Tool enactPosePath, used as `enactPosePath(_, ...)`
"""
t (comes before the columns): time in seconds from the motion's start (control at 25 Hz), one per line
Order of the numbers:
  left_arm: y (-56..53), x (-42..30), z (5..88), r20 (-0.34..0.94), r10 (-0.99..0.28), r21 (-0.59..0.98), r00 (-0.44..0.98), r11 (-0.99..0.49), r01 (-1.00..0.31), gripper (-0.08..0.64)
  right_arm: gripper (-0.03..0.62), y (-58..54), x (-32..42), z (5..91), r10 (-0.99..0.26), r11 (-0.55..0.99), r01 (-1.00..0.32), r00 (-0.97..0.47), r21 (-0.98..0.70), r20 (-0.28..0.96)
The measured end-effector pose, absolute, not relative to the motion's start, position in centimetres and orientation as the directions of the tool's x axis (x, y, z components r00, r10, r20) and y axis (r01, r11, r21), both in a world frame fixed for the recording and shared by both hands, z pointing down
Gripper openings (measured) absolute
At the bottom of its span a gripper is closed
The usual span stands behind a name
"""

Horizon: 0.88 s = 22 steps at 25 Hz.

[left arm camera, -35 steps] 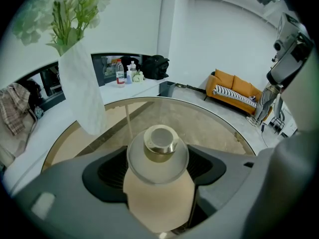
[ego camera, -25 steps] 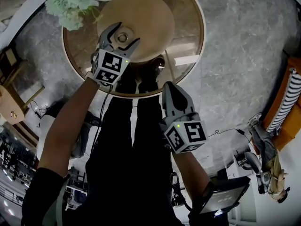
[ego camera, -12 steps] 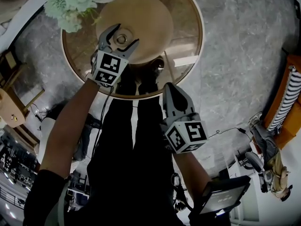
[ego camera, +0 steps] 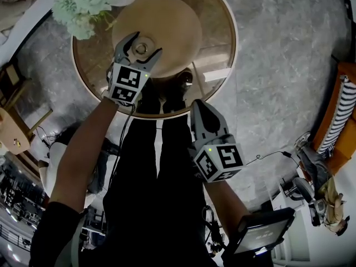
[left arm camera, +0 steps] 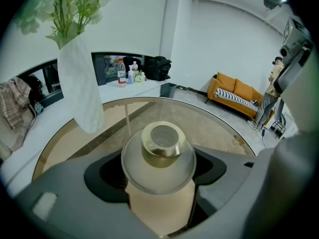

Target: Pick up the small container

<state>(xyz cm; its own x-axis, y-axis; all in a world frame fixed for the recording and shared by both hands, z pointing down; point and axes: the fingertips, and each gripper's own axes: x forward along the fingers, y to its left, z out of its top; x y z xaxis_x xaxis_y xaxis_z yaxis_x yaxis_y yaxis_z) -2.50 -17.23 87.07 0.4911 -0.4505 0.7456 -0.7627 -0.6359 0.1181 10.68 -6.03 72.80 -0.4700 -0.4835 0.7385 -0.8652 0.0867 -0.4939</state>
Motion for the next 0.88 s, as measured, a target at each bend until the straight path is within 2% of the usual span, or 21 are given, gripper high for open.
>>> enactPosePath(0.44, -16.1, -2.8, 85.4, 0.768, -0.437, 0.095, 0.469, -0.646, -0.757, 0.342, 0.006, -6.2, 10.4, 71.9, -0.494, 0.096, -0.862, -0.476, -0.498, 0.728)
enactPosePath(0.88, -14.8, -3.2, 79.3, 0.751, -0.453, 0.104, 0.48, -0.637, -0.764, 0.342, 0.008, -6.9, 9.6, 67.5, -0.52, 0.135, -0.857, -0.488, -0.497, 0.701)
